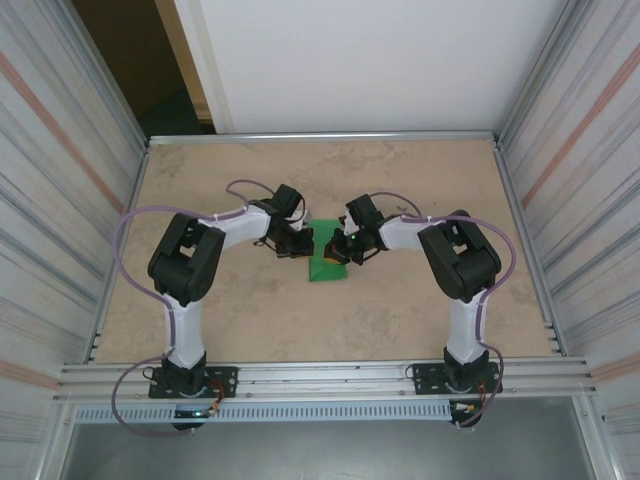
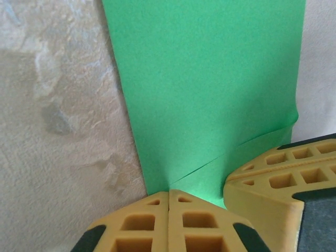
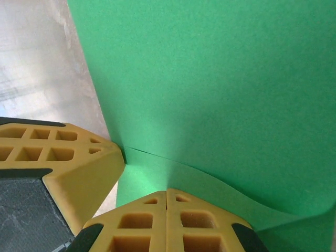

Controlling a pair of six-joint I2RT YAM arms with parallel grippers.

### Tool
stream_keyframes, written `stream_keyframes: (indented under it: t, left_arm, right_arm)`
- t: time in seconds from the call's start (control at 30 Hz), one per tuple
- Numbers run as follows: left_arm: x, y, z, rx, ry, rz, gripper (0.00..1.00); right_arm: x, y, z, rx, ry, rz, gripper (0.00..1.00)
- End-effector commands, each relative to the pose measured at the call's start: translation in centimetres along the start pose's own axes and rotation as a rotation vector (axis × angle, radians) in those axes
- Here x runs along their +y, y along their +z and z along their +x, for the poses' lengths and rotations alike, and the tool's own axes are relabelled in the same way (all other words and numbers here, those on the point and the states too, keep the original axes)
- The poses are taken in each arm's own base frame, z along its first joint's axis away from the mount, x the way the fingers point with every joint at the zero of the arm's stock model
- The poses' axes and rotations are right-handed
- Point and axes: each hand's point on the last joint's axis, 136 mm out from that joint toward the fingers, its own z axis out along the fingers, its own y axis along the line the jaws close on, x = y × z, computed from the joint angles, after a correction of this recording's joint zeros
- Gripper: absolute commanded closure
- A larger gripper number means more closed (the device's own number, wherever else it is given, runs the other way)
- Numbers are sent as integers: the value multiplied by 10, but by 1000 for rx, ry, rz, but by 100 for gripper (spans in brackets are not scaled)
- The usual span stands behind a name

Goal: Fold a paper plane with a square sheet of paper (pick it up from the middle)
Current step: Fold the triangle a second time at the center of the table.

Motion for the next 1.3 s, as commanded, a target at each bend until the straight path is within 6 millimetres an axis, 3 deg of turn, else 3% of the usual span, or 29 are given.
stream_keyframes:
  t: [0.0, 0.2, 0.47, 0.6, 0.7, 0.87, 1.0, 1.27]
  left_arm:
    - [29, 7, 12, 68, -47, -94, 100]
    - [42, 12, 20, 106, -84, -141, 100]
    - [38, 13, 18, 112, -74, -129, 100]
    - [37, 14, 17, 114, -73, -122, 100]
    - [37, 14, 18, 116, -74, -123, 100]
    - [39, 14, 20, 123, -78, -132, 100]
    - [42, 14, 22, 128, -84, -145, 100]
    - [46, 13, 23, 122, -92, -164, 100]
  right_arm:
    - [-29, 3, 9, 5, 34, 63, 100]
    - [-37, -7, 10, -38, 39, 45, 100]
    - [-2, -34, -7, -137, -55, -13, 100]
    - [14, -25, -1, -102, -107, -12, 100]
    - [15, -13, -2, -81, -93, -9, 100]
    - [5, -4, -9, -78, -54, 10, 100]
    - [-15, -5, -15, -83, -7, 39, 100]
    - [-54, -38, -31, -169, 110, 51, 100]
